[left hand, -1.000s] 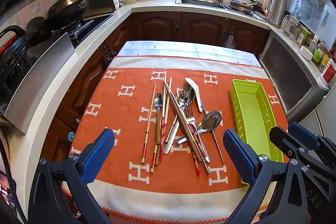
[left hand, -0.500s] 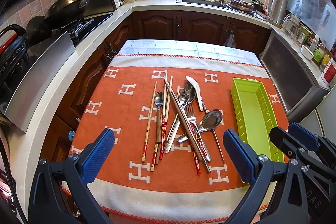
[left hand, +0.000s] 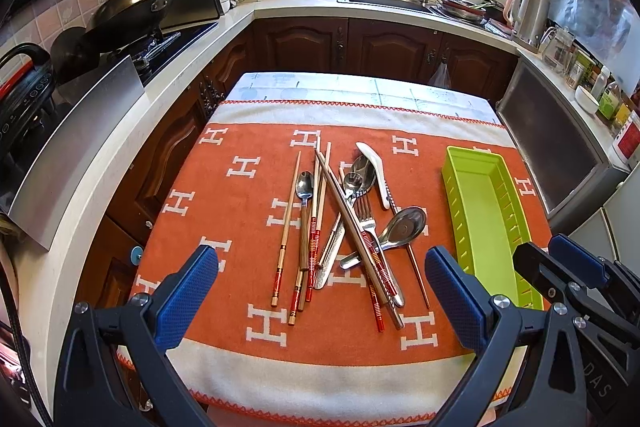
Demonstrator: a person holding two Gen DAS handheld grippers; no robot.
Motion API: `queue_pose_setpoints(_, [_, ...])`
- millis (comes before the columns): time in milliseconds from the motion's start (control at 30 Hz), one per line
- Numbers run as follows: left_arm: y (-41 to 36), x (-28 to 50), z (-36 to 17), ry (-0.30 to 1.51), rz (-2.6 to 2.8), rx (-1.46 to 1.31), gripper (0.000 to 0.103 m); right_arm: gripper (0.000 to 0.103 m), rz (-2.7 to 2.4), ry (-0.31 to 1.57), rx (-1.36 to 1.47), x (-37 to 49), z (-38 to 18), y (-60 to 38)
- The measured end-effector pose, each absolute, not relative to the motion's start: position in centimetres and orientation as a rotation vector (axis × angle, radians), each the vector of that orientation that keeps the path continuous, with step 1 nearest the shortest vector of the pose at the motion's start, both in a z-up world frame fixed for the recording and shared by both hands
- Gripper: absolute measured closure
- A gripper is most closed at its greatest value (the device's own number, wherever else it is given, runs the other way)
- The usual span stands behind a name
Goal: Organize utensils
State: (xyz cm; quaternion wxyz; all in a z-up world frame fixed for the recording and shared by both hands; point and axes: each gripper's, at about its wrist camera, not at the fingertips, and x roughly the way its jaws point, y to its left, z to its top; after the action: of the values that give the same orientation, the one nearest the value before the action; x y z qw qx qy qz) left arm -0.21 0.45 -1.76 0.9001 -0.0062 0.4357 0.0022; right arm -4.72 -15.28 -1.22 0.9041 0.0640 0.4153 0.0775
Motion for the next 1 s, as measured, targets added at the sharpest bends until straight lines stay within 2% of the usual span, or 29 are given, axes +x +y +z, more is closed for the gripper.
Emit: queue_pose_setpoints(1000, [1.1, 1.0, -2.4, 0.945, 0.0, -0.022, 0.001, 0.056, 0.171, 0.918, 0.158, -3.5, -1.8, -14.9])
